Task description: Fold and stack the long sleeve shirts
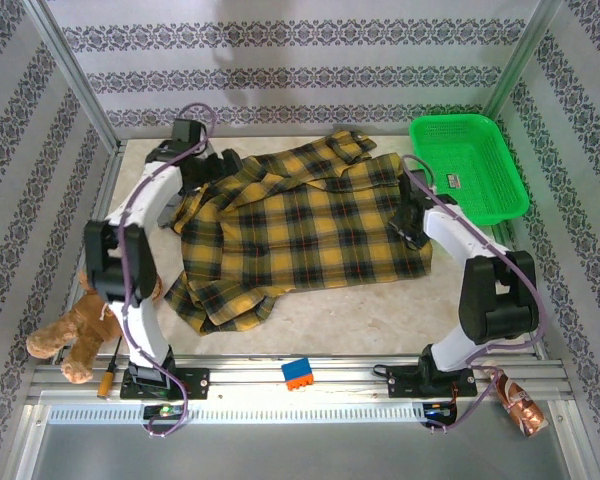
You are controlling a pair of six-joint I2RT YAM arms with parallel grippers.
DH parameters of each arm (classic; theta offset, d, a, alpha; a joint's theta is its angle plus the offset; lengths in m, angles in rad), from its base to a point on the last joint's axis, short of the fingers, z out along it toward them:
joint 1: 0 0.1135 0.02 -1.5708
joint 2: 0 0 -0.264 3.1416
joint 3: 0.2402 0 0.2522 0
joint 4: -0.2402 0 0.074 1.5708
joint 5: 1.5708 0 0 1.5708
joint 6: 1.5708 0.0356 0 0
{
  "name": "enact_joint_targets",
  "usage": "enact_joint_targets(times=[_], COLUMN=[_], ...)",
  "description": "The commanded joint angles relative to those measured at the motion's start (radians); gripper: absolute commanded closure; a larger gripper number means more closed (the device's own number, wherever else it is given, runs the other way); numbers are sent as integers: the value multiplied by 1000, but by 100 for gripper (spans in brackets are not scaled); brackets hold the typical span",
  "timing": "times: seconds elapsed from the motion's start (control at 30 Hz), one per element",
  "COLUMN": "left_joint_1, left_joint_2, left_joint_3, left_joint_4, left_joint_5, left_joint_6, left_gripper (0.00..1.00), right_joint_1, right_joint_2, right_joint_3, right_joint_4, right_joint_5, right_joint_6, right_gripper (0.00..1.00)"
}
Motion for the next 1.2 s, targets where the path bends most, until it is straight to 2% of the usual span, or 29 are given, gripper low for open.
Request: enact_joint_targets(times=[0.0, 0.1, 0.2, 0.3, 0.43, 0.57, 0.73, 1.0, 1.17], left_joint_1=[19, 32, 35, 26, 5, -25, -46, -76, -84], left_joint_2=[-158, -297, -430, -575, -698, -706, -697, -707, -713], left_joint_3=[-77, -217, -399, -630, -820, -925, -977, -1092, -1131], left_joint_4=[-222, -380, -474, -432, -378, -302, -325, -83, -8], left_joint_5=[26, 47, 128, 240, 284, 324, 247, 263, 253], left_joint_6=[72, 113, 86, -31, -161, -221, -213, -338, -368], left_gripper=[0, 0, 0, 2, 10, 20, 24, 33, 39], right_joint_1=[65, 108, 156, 153, 109, 57, 32, 12, -3], right_joint_2=[-38, -81, -144, -195, -284, -322, -334, -331, -328], right_joint_3=[33, 2, -39, -88, -172, -226, -230, -251, -274], right_joint_4=[-17, 0, 3, -22, -23, -21, -24, -16, -13], right_joint_5=[-91, -165, -188, -220, -259, -304, -327, -336, -348], right_joint_6=[-88, -142, -234, -289, -301, -308, -322, -314, -306], right_gripper=[36, 24, 14, 13, 12, 12, 11, 10, 10])
